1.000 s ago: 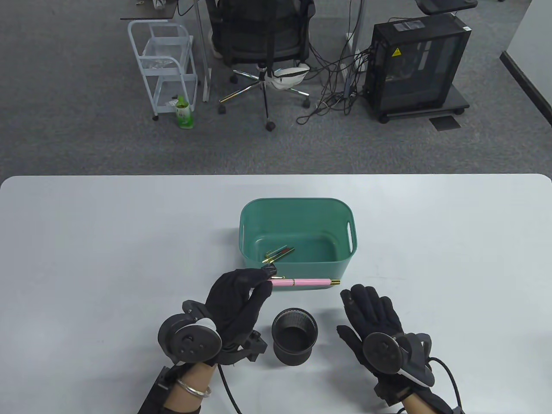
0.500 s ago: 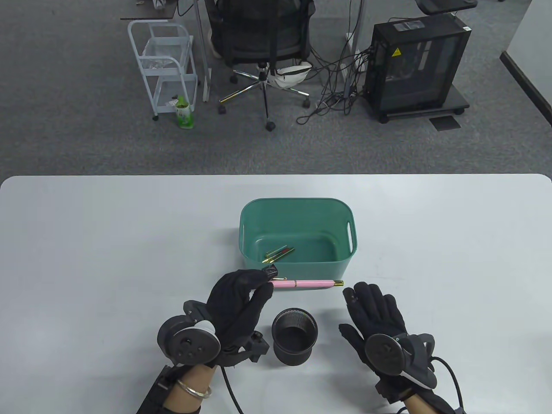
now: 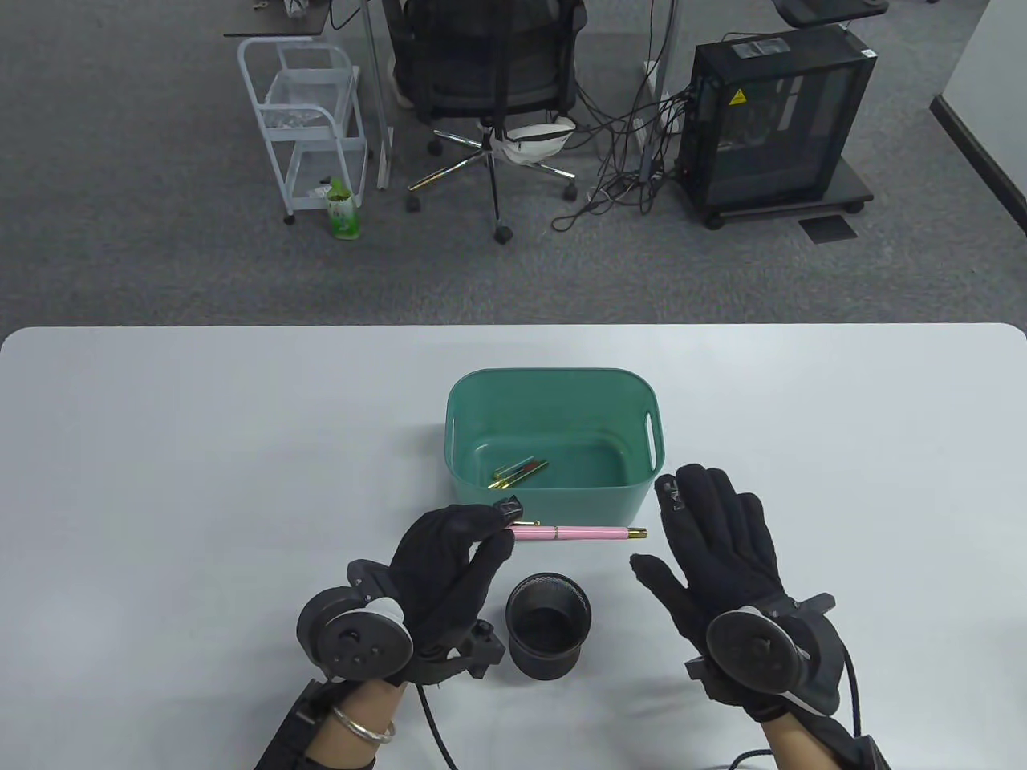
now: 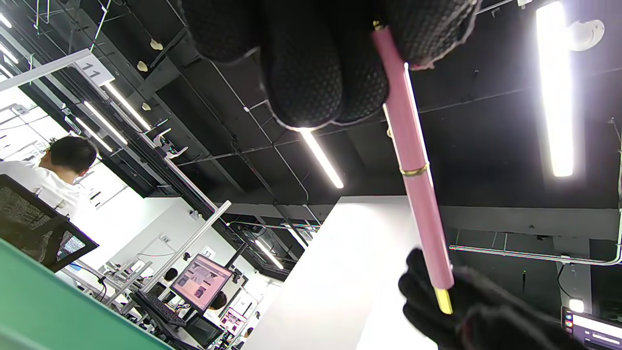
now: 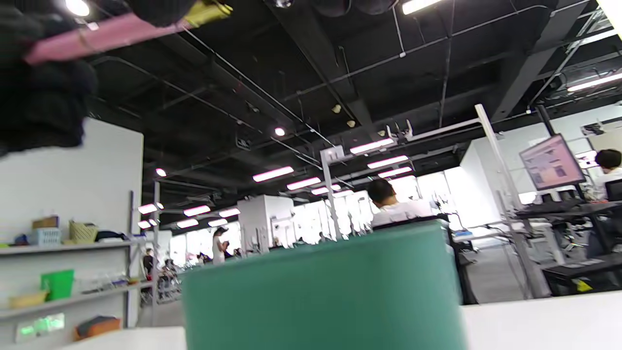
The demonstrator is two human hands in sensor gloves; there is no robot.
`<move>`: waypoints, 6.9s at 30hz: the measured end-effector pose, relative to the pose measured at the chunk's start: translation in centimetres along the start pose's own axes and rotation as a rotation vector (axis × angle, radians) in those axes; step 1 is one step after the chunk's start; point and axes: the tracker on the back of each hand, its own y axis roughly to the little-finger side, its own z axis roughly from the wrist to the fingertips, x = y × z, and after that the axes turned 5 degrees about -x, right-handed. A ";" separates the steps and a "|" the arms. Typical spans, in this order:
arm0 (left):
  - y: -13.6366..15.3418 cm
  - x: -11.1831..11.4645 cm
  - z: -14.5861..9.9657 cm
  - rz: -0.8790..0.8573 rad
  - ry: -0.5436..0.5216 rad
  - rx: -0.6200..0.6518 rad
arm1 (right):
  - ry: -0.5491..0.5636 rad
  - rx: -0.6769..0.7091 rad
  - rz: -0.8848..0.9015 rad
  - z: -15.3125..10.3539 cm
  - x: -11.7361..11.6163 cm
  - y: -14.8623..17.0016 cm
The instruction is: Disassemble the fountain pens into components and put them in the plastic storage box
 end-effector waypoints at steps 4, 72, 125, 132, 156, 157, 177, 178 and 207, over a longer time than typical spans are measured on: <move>0.0 0.1 0.0 -0.001 0.004 0.005 | 0.017 0.053 0.032 0.3 -0.1 -1.9; -1.1 2.9 0.1 0.146 0.402 0.068 | 0.018 0.316 -0.043 -0.3 -0.4 -2.9; 3.0 2.4 5.6 0.287 0.405 -0.192 | 0.220 0.168 0.078 -0.1 6.6 1.5; 5.2 4.9 7.8 0.317 0.460 -0.315 | 0.248 0.167 0.103 -0.3 7.3 1.8; 8.7 9.5 9.5 0.409 0.599 -0.460 | 0.263 0.171 0.122 -0.3 7.6 1.9; 8.7 9.4 9.5 0.407 0.598 -0.459 | 0.262 0.171 0.122 -0.3 7.6 1.8; 4.7 5.7 7.2 0.376 0.479 -0.239 | 0.215 0.184 0.094 0.1 6.4 1.2; 4.4 5.5 7.0 0.378 0.468 -0.225 | 0.213 0.184 0.093 0.1 6.4 1.2; -2.2 1.2 -0.3 0.367 0.298 0.061 | 0.066 0.237 0.025 0.5 2.5 -0.3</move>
